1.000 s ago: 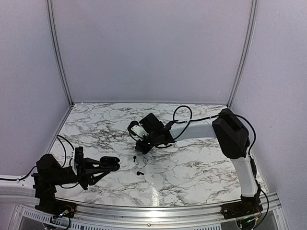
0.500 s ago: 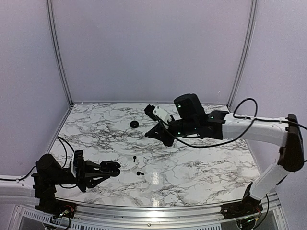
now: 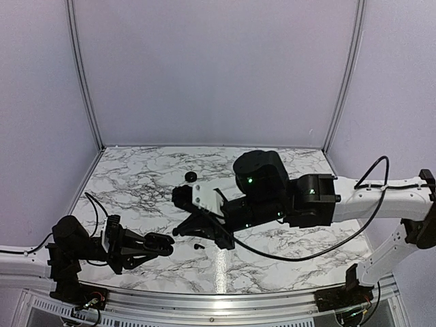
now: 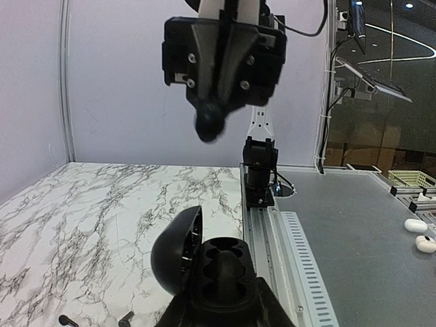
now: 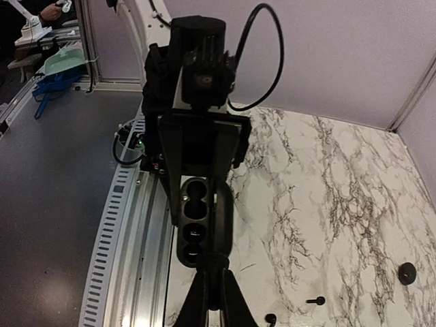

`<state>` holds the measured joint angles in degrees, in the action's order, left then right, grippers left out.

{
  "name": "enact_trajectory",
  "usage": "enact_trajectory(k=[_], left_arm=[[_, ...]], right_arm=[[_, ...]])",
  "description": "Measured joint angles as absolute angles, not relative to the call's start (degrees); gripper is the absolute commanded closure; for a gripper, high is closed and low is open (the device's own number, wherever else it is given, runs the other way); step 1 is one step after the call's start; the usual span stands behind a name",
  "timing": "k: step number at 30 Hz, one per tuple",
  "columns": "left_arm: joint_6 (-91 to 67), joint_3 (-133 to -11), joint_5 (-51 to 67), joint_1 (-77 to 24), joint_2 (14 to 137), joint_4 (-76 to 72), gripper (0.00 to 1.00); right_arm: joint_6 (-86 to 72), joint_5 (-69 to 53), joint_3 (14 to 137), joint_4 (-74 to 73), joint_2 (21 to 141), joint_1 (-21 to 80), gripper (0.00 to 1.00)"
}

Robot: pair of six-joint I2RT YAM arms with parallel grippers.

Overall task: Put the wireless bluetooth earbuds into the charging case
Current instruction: Insert the right earbud into the right side groove of the charging case.

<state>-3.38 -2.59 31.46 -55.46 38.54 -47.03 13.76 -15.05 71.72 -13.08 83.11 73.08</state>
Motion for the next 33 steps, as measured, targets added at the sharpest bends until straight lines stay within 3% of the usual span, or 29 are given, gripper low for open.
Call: enact_trajectory(k=[7, 33], left_arm=[[-3.38, -2.74, 31.66, -55.46, 38.54, -47.33, 1.0], [-3.53, -2.72, 31.9, -55.46, 37.63, -47.11, 1.0]], right_arm=[[14.7, -13.32, 72.84, -14.72, 88.79, 77.49, 1.0], [15.99, -10.35, 79.26, -17.41, 94.08, 77.6, 1.0]])
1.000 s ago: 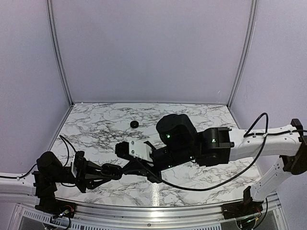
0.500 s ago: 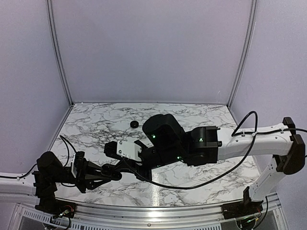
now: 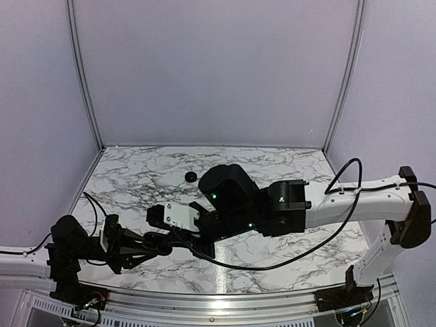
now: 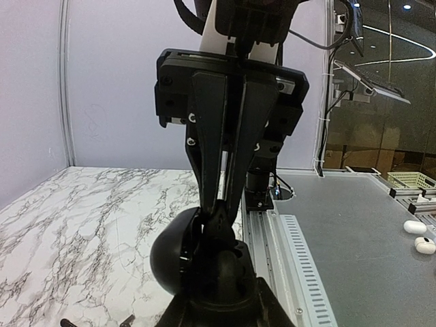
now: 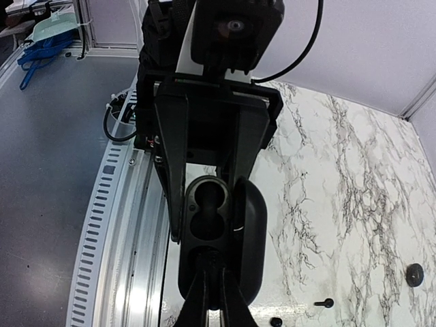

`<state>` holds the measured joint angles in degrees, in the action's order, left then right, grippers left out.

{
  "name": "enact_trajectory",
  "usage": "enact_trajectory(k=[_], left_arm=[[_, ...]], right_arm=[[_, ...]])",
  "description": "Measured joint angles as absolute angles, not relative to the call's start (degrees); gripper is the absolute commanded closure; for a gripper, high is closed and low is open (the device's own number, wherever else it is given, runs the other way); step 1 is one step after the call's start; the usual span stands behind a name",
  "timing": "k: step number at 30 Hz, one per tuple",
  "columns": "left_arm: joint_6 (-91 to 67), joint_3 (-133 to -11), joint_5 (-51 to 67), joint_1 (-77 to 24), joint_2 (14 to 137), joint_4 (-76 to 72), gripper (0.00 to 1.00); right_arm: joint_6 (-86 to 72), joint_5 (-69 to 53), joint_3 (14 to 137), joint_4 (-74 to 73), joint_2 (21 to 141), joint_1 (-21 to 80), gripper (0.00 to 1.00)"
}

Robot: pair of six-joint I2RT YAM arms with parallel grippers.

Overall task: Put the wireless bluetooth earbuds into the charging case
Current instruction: Insert the right earbud into the right side groove of the charging case.

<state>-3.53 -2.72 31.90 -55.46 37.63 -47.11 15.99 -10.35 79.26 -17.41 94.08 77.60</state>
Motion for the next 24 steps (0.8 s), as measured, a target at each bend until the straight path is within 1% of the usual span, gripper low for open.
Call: enact_trajectory(k=[15, 17, 19, 24], left_arm=[[-3.66, -2.72, 31.86, -55.46, 37.3, -46.87, 1.0], [-3.66, -2.72, 31.88, -55.46, 37.15, -46.89, 1.0], [-3.66, -2.72, 31.88, -55.46, 36.91, -46.85, 1.0], [-3.68, -2.48, 31.75, -55.46, 36.18, -46.81, 1.0]], right_arm=[[14.52, -11.9, 79.57, -17.28, 94.94, 77.89, 0.99], [13.89, -12.12, 79.57, -17.17, 95.0, 77.87, 0.96], [13.39, -12.21, 79.57, -16.95, 95.15, 77.84, 0.88], [12.67, -12.6, 79.57, -16.34, 95.48, 77.82, 0.84]])
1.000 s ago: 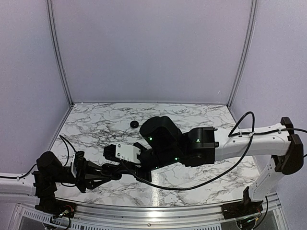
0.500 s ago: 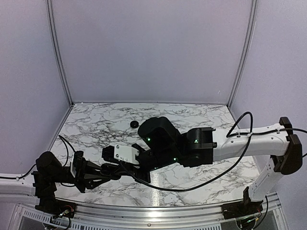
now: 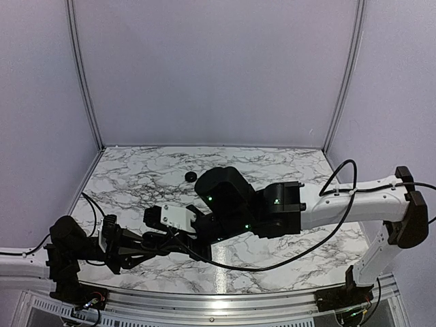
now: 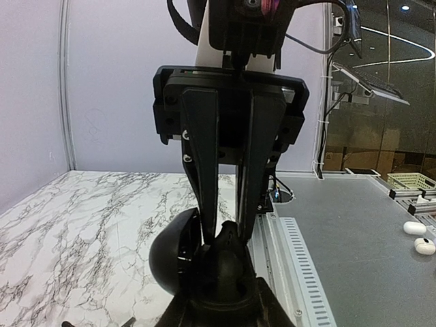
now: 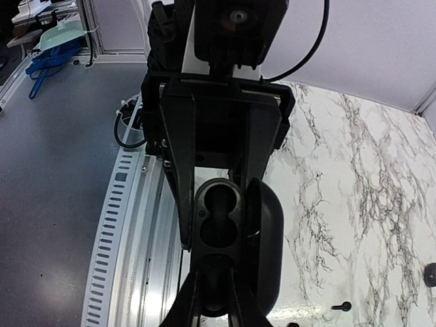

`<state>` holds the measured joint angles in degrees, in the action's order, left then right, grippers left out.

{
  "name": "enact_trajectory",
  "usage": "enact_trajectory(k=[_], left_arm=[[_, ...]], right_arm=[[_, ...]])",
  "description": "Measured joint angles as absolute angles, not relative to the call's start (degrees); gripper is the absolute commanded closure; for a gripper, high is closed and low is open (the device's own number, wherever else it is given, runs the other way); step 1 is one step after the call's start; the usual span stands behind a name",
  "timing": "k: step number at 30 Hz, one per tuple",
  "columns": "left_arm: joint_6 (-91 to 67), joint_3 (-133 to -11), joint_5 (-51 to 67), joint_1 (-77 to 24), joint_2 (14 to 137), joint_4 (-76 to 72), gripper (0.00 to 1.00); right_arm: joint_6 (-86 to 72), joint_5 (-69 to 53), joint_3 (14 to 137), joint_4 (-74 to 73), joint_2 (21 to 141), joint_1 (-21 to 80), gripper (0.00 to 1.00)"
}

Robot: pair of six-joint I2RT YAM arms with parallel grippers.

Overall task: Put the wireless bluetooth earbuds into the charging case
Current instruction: Insert the right earbud into the right side groove of the charging case.

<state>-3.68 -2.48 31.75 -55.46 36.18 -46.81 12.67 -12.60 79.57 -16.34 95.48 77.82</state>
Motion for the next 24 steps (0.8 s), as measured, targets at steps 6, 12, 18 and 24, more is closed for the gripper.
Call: enact_trajectory(k=[6, 12, 18, 24], left_arm=[[-3.7, -2.39, 30.96, -55.46, 35.99, -46.92, 1.0], [-3.7, -2.39, 30.41, -55.46, 35.97, -47.07, 1.0], [-3.73, -2.42, 30.37, -55.46, 36.12, -47.68, 1.0], [-3.73, -2.39, 30.2, -55.46, 36.75, -48.07, 1.0]], right_arm=[[12.47, -12.56, 79.57, -16.45, 95.48, 77.84, 0.72], [12.49, -12.38, 79.57, -16.84, 95.22, 77.84, 0.7], [12.49, -11.88, 79.57, -17.67, 94.61, 77.84, 0.7], [12.71, -10.81, 79.55, -17.63, 93.38, 77.67, 0.75]])
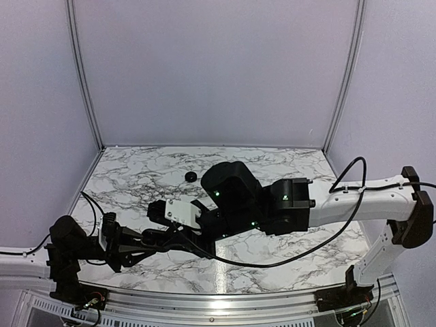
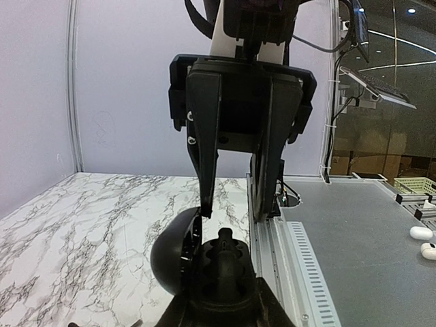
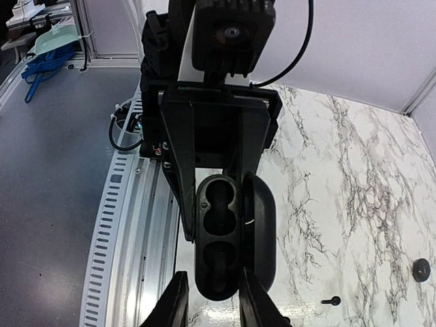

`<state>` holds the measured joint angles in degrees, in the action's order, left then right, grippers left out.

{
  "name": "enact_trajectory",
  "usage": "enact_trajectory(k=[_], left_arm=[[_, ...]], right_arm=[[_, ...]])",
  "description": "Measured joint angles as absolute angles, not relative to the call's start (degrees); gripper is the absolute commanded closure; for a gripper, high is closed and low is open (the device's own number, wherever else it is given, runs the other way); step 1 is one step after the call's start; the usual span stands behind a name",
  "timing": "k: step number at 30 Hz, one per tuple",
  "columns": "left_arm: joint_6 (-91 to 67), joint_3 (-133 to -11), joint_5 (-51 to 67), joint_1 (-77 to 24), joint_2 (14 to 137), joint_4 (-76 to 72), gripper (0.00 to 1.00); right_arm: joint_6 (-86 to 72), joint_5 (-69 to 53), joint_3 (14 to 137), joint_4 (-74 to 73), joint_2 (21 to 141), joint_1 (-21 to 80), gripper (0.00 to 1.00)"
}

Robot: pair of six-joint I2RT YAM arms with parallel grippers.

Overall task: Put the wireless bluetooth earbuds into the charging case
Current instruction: Insert the right earbud into the right side groove of the charging case, then close the charging case with the earbuds.

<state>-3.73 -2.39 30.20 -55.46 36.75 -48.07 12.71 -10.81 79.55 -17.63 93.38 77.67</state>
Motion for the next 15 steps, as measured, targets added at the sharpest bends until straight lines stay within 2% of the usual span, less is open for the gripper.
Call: enact_trajectory(k=[15], left_arm=[[-4.12, -2.42, 29.98, -55.46, 37.3, -48.42, 1.0]], right_arm=[[13.56, -10.02, 79.55, -17.63, 93.21, 76.9, 0.89]])
